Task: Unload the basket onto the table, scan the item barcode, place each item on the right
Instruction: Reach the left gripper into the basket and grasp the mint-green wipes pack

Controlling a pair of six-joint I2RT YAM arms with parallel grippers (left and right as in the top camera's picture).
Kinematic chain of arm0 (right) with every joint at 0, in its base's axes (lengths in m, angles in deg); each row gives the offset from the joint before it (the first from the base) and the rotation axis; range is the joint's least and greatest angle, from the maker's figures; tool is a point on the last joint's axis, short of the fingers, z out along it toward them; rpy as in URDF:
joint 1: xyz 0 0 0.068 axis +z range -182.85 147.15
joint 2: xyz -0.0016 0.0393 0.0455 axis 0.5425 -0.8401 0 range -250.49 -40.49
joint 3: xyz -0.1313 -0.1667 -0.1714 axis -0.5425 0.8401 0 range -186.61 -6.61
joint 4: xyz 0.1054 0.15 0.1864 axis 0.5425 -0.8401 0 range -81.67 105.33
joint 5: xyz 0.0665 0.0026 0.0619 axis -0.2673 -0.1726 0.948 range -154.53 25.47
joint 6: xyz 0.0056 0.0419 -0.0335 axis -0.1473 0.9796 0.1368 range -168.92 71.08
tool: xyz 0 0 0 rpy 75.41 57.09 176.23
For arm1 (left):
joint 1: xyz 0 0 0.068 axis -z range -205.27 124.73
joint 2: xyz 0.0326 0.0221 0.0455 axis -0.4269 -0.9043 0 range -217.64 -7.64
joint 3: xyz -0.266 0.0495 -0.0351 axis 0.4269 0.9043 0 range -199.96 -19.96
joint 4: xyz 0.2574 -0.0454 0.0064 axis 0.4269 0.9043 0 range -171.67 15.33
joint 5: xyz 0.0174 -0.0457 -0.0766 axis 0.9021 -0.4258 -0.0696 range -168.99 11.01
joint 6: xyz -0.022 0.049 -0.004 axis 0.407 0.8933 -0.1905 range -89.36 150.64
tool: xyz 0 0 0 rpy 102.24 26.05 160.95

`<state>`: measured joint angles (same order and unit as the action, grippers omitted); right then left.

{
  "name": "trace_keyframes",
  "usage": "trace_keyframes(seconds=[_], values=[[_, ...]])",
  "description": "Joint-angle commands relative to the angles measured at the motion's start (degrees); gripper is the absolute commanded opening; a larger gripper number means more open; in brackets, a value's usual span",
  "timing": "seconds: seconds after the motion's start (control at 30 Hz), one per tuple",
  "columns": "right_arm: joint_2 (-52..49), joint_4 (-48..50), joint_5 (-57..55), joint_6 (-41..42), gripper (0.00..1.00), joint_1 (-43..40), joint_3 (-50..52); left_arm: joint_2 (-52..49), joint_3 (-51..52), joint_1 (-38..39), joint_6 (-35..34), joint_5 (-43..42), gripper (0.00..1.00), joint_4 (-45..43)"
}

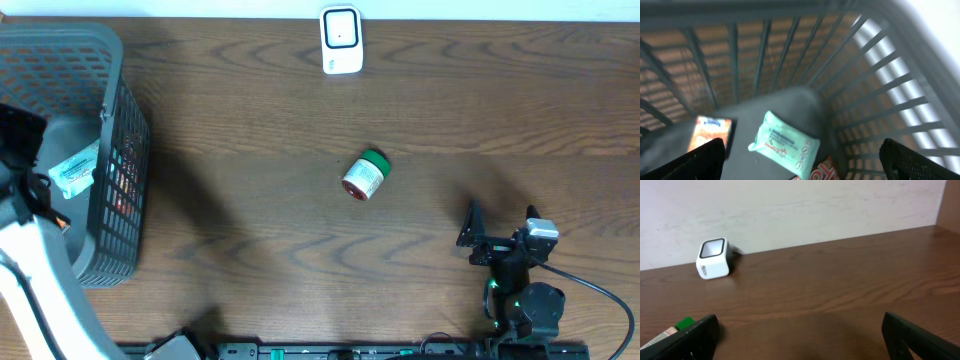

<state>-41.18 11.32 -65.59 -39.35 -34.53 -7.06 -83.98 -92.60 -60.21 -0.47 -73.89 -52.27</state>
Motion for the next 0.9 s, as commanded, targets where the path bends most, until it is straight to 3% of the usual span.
trace_keyframes(seconds=[0.0,0.47,0.87], values=[[0.4,-0.1,-0.3,-0.9,0.99,0.5,0.1,-5.6,-0.4,-1.2,-3.4,-3.8,0.98,-0.2],[0.4,-0.1,-0.3,-0.9,0.99,0.5,0.1,-24.0,-0.2,-4.0,-6.7,-11.5,0.98,-4.8],[0.4,-0.1,-0.3,-0.9,0.99,0.5,0.1,-27.4,2.9,-4.0,-6.7,-12.2,0.98,-5.6]])
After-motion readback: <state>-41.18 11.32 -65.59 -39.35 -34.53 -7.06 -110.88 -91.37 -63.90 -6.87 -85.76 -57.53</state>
